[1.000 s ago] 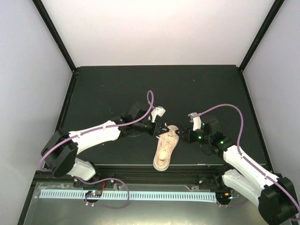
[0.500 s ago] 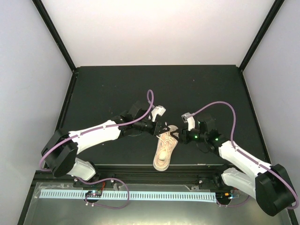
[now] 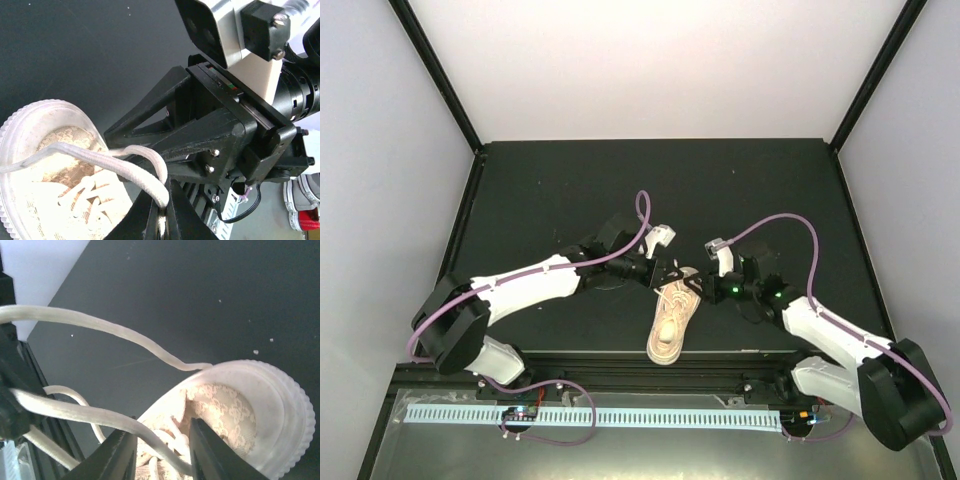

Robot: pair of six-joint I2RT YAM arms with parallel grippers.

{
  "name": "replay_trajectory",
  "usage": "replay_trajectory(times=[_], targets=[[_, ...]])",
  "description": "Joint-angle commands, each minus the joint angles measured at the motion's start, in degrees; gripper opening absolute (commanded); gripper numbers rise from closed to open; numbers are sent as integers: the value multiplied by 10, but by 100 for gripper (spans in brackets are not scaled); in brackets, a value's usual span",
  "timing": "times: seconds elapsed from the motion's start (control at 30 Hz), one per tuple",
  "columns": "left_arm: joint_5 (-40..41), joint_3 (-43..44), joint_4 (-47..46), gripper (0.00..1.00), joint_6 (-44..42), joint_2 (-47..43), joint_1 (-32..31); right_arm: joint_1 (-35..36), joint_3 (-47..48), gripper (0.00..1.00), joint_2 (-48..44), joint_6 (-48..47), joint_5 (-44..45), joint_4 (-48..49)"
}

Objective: Tie the shoes

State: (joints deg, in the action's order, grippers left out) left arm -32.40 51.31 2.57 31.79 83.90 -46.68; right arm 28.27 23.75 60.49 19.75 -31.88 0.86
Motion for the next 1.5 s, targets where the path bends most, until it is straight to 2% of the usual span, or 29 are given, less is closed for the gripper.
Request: replay_trajectory(times=[0.0,0.07,0.13,0.43,0.93,1.17,1.27,1.37,1.47], targets=[[-3,19,-8,2,0,8,-4,3,3,25,7,28,22,41],[-1,15,-9,2,-1,10,-4,3,-2,11,-12,53,60,39],[1,13,-9,2,-1,11,-4,3,-3,2,-39,67,98,24],[4,8,-5,7,-14,33,-4,3,11,2,-121,99,137,-32],[15,-1,1,13,-22,40,-4,3,58,2,-159,97,171,-100],[18,-6,5,10,-21,33,-4,3,74,2,-176,86,215,-149],[20,-10,3,2,-20,28,-4,3,85,2,-186,76,224,-174],[22,-11,1,2,-18,22,-4,3,111,2,-177,64,202,-215],[23,-11,-6,1,-15,20,-4,3,119,2,-164,68,128,-234]])
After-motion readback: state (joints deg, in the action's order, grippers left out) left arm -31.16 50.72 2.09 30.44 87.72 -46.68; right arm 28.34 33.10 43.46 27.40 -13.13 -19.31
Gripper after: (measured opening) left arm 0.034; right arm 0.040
